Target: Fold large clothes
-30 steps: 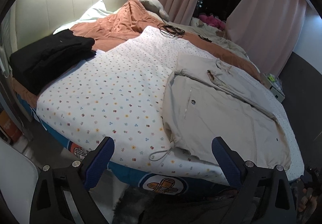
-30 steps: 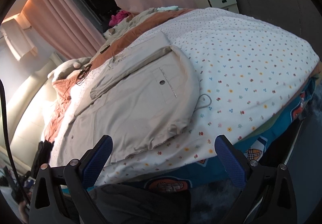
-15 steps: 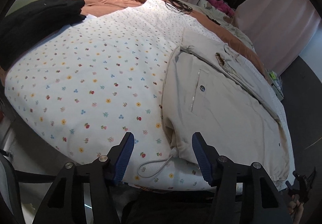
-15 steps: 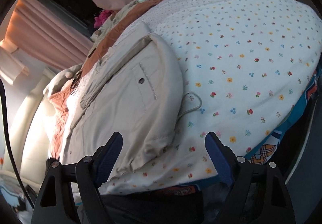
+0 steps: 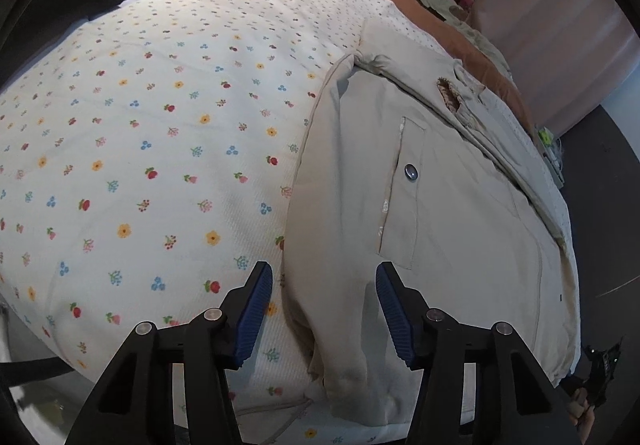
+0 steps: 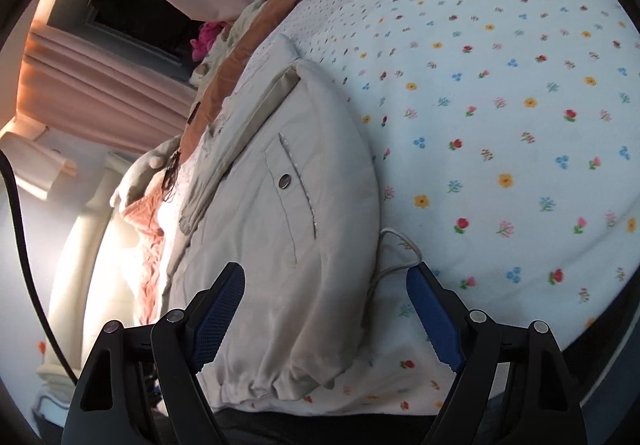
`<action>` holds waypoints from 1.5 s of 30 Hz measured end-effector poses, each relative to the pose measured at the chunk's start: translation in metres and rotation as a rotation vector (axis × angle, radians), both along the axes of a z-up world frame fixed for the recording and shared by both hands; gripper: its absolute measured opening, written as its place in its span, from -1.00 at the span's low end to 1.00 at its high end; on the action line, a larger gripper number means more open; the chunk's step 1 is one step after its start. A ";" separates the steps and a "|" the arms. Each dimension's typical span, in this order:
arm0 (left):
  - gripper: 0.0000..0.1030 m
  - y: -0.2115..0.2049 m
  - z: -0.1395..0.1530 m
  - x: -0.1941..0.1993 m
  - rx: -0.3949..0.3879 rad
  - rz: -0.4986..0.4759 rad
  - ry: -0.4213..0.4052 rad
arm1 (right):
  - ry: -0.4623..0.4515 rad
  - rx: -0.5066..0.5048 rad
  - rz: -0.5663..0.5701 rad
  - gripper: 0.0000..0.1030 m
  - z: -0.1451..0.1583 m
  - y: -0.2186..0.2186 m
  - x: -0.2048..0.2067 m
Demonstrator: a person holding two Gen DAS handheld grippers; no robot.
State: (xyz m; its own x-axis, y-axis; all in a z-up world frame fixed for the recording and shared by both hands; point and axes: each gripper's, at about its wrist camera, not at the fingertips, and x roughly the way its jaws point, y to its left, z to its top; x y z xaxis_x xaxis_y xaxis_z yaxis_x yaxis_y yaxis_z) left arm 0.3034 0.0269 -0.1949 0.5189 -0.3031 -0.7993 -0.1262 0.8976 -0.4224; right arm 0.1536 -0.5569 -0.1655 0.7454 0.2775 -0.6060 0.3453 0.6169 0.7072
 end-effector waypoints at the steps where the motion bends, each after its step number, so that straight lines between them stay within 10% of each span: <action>1: 0.08 0.000 -0.001 0.002 -0.001 0.003 0.003 | 0.000 0.023 0.002 0.64 -0.002 0.000 0.002; 8: -0.16 0.009 -0.004 0.005 -0.065 0.012 0.025 | -0.017 0.149 0.079 0.54 -0.015 0.012 0.010; 26: -0.26 -0.003 -0.014 0.023 -0.168 -0.027 0.011 | 0.001 0.062 0.070 0.51 -0.012 0.037 0.045; 31: -0.67 -0.006 -0.018 0.005 -0.169 -0.040 0.008 | 0.012 0.073 0.069 -0.06 -0.016 0.045 0.036; 33: -0.80 -0.001 -0.019 0.000 -0.175 -0.022 0.002 | 0.003 0.098 0.063 -0.72 -0.022 0.045 0.031; 45: -0.93 0.014 0.033 -0.030 -0.238 0.049 -0.100 | -0.180 0.018 0.058 -0.85 0.045 0.053 0.005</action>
State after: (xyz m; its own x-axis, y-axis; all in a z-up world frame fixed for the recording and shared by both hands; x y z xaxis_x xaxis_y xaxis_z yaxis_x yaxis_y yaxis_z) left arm 0.2736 0.0410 -0.1620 0.6100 -0.4493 -0.6527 -0.1139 0.7654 -0.6333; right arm 0.1585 -0.5044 -0.1206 0.8240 0.3323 -0.4589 0.1766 0.6191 0.7652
